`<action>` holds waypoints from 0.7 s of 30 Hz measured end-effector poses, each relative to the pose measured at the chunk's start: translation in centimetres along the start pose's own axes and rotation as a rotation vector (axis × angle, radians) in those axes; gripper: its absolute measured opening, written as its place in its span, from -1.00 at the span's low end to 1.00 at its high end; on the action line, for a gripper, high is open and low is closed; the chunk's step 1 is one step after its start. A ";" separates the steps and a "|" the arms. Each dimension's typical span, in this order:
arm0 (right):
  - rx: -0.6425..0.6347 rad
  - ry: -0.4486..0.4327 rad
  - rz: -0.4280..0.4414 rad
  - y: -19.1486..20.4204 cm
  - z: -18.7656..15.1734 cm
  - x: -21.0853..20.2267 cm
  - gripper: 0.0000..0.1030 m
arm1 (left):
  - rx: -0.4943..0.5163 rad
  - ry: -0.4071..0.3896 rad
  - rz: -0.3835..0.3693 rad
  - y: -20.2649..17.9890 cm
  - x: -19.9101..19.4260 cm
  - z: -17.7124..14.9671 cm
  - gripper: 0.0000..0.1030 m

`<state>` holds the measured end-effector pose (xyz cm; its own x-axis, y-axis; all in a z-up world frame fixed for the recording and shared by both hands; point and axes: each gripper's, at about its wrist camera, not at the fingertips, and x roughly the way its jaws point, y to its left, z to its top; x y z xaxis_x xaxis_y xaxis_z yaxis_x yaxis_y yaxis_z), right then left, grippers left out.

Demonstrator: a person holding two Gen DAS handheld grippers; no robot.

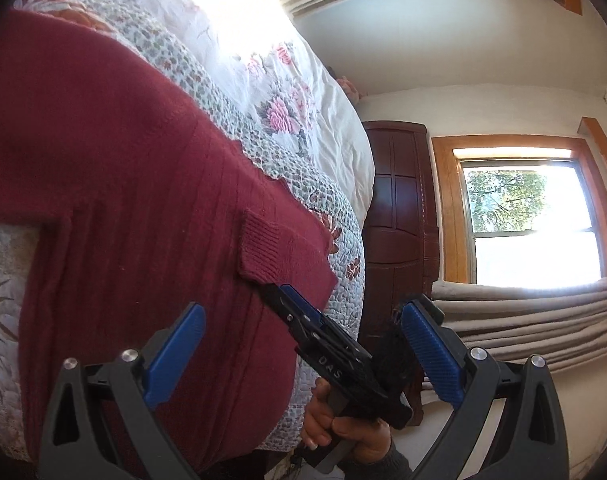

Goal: Fold small clothes

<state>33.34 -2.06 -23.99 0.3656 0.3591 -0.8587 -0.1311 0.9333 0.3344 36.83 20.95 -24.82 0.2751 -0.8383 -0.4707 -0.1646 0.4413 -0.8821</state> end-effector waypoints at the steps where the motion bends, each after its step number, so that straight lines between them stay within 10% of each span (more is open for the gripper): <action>1: 0.022 -0.003 0.007 -0.6 -0.6 -0.8 0.06 | -0.015 0.027 -0.018 0.1 1.3 0.4 0.92; 17: 0.368 -0.059 0.064 -7.5 -10.8 -9.4 0.17 | -0.045 0.158 0.146 1.3 13.3 3.6 0.81; 18: 0.373 -0.063 0.067 -7.5 -11.0 -9.6 0.17 | -0.025 0.158 0.160 1.1 13.4 3.8 0.65; 20: 0.375 -0.073 0.072 -7.1 -11.2 -9.9 0.17 | 0.005 0.178 0.208 0.9 13.7 4.0 -0.61; 21: 0.376 -0.077 0.075 -6.9 -11.5 -10.1 0.17 | 0.005 0.175 0.230 1.0 13.8 4.1 -0.73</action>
<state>19.98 -12.04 -22.12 0.4375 0.4107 -0.7999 0.1818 0.8308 0.5260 44.33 11.16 -32.25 0.0634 -0.7583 -0.6489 -0.1987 0.6276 -0.7528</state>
